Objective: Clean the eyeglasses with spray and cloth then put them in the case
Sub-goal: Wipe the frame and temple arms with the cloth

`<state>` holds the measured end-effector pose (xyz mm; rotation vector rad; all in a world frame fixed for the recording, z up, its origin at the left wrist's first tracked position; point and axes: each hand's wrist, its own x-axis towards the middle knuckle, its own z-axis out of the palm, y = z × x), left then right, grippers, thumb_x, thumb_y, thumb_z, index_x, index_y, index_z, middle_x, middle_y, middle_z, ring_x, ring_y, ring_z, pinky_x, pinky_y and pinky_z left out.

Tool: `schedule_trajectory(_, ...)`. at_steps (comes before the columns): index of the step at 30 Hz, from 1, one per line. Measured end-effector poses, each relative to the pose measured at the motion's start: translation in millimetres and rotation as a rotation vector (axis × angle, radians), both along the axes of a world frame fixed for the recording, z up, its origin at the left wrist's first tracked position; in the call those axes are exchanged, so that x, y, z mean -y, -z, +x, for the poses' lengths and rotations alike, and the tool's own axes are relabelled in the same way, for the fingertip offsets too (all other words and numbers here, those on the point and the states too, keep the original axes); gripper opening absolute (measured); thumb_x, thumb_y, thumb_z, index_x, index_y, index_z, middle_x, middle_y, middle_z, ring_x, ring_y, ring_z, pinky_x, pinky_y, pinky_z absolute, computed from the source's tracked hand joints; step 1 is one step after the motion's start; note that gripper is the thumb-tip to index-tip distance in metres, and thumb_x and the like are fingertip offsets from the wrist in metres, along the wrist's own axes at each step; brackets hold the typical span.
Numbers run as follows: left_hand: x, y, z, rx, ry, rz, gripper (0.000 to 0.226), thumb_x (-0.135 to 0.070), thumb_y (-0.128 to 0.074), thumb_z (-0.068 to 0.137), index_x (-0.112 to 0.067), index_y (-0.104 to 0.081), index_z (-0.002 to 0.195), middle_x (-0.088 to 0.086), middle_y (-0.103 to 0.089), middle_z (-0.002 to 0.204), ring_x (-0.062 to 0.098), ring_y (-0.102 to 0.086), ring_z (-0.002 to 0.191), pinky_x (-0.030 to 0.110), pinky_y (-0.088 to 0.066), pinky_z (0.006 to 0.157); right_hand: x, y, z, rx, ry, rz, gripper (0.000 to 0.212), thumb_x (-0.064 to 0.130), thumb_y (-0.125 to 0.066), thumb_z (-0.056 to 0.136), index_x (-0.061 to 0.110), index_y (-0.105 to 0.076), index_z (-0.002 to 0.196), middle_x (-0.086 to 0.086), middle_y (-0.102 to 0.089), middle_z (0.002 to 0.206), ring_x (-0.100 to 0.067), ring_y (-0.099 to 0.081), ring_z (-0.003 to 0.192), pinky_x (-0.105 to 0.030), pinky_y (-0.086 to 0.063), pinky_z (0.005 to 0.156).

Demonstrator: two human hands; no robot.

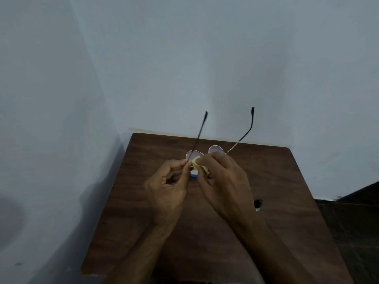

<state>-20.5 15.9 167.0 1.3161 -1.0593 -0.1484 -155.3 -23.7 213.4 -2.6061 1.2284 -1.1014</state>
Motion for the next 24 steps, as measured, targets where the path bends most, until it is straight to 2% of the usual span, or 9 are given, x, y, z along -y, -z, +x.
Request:
schedule_trajectory(5,2,-2,2,-0.092,-0.026,0.022,0.017,-0.010,-0.082,0.089,-0.006,-0.079,0.104,-0.005,-0.080,0.095,0.001,-0.077,0.093,0.019,-0.062,0.077,20,-5,-23,0.145,0.153,-0.070,0.010,0.006,-0.078,0.088,0.011,-0.071,0.093,-0.002,-0.069,0.094,-0.017,-0.060,0.081,-0.027,-0.049,0.070)
schedule_trajectory(8,3,-5,1,-0.092,-0.005,0.030,0.017,-0.010,-0.082,0.088,-0.006,-0.078,0.104,-0.005,-0.079,0.096,-0.001,-0.076,0.093,0.019,-0.062,0.076,36,-6,-28,0.083,0.227,-0.071,0.008,0.009,-0.077,0.091,0.012,-0.072,0.096,-0.001,-0.070,0.096,-0.017,-0.062,0.080,-0.030,-0.051,0.068)
schedule_trajectory(12,3,-5,-2,-0.044,0.005,0.048,0.019,-0.010,-0.082,0.087,-0.007,-0.078,0.106,-0.011,-0.077,0.097,-0.006,-0.074,0.096,0.014,-0.060,0.078,40,-2,-19,0.039,0.181,-0.060,0.006,0.012,-0.076,0.093,0.013,-0.073,0.098,-0.002,-0.073,0.097,-0.018,-0.065,0.080,-0.032,-0.055,0.067)
schedule_trajectory(15,5,-4,-1,-0.040,-0.012,0.046,0.022,-0.012,-0.083,0.087,-0.006,-0.078,0.107,-0.007,-0.078,0.098,-0.006,-0.074,0.096,0.018,-0.062,0.077,32,4,-12,0.041,0.149,-0.006,0.012,0.011,-0.078,0.091,0.012,-0.075,0.102,-0.003,-0.075,0.102,-0.018,-0.068,0.086,-0.032,-0.058,0.073)
schedule_trajectory(18,3,-6,3,-0.052,-0.013,0.032,0.022,-0.015,-0.081,0.087,-0.007,-0.077,0.106,-0.014,-0.075,0.097,-0.008,-0.073,0.095,0.017,-0.062,0.076,27,10,-16,0.011,0.151,0.034,0.017,0.008,-0.082,0.086,0.013,-0.074,0.100,-0.002,-0.073,0.098,-0.017,-0.066,0.084,-0.033,-0.058,0.071)
schedule_trajectory(21,1,-3,8,-0.006,0.014,0.031,0.025,-0.021,-0.079,0.088,-0.006,-0.078,0.108,-0.004,-0.079,0.099,-0.002,-0.075,0.096,0.019,-0.063,0.078,33,7,-22,-0.004,0.213,-0.017,0.013,0.005,-0.080,0.085,0.012,-0.073,0.094,-0.005,-0.072,0.092,-0.021,-0.065,0.078,-0.032,-0.054,0.066)
schedule_trajectory(24,0,1,8,0.075,0.048,0.030,0.025,-0.022,-0.079,0.089,-0.007,-0.078,0.108,0.000,-0.079,0.103,0.002,-0.075,0.097,0.019,-0.062,0.081,34,-1,-14,0.017,0.233,-0.039,0.008,0.007,-0.076,0.089,0.012,-0.072,0.094,-0.005,-0.073,0.094,-0.022,-0.065,0.079,-0.028,-0.049,0.068)
